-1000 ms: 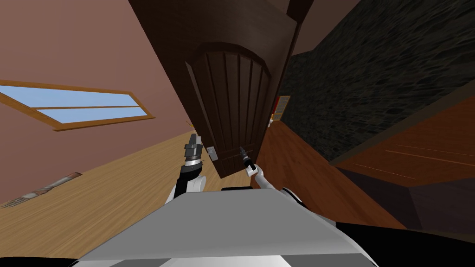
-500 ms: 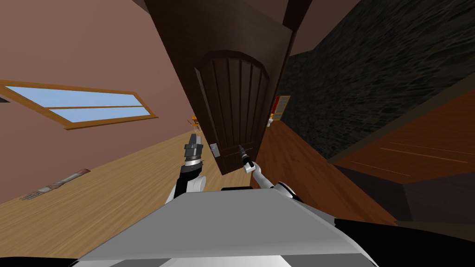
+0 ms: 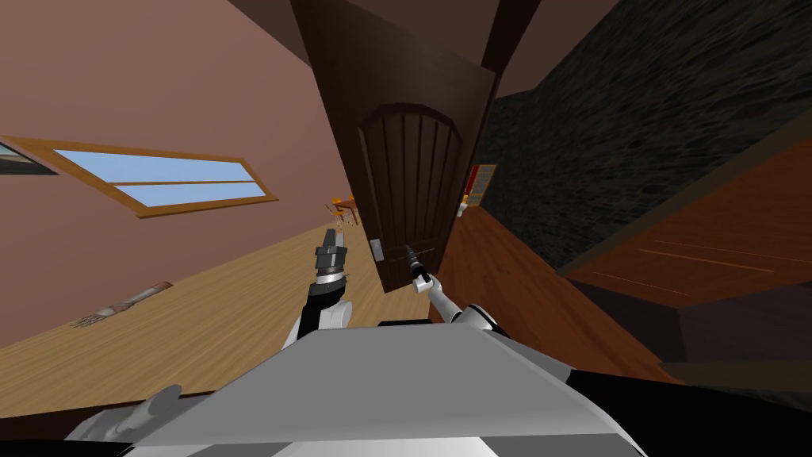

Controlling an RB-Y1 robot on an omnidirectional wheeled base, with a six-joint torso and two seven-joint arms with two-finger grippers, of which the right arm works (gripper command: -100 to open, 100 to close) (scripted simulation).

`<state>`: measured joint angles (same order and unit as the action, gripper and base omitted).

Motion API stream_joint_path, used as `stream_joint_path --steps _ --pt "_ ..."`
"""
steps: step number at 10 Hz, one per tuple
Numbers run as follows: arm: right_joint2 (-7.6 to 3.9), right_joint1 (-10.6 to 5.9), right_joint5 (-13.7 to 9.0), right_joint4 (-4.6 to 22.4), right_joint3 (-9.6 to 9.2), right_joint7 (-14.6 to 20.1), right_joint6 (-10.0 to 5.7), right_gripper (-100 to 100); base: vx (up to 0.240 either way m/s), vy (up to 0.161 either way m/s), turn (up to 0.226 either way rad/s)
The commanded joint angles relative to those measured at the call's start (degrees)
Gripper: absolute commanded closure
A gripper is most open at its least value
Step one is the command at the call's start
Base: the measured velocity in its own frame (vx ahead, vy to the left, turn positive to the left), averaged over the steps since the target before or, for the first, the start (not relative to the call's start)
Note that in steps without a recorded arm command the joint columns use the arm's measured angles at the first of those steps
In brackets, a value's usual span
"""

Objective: Push the door open

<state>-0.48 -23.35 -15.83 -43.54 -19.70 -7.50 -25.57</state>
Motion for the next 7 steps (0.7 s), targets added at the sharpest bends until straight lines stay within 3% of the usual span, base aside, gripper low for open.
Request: stream_joint_path --steps 1,5,7 --pt "0.65 -0.93 -0.6 0.9 0.10 -0.3 -0.15 -100 -0.155 0.127 0.013" --pt "2.08 -2.66 -1.8 2.6 0.27 -0.7 -0.36 -100 -0.168 0.153 0.016" --pt "2.31 -2.88 -1.9 2.9 0.30 -0.8 -0.39 -100 -0.047 0.100 0.022"
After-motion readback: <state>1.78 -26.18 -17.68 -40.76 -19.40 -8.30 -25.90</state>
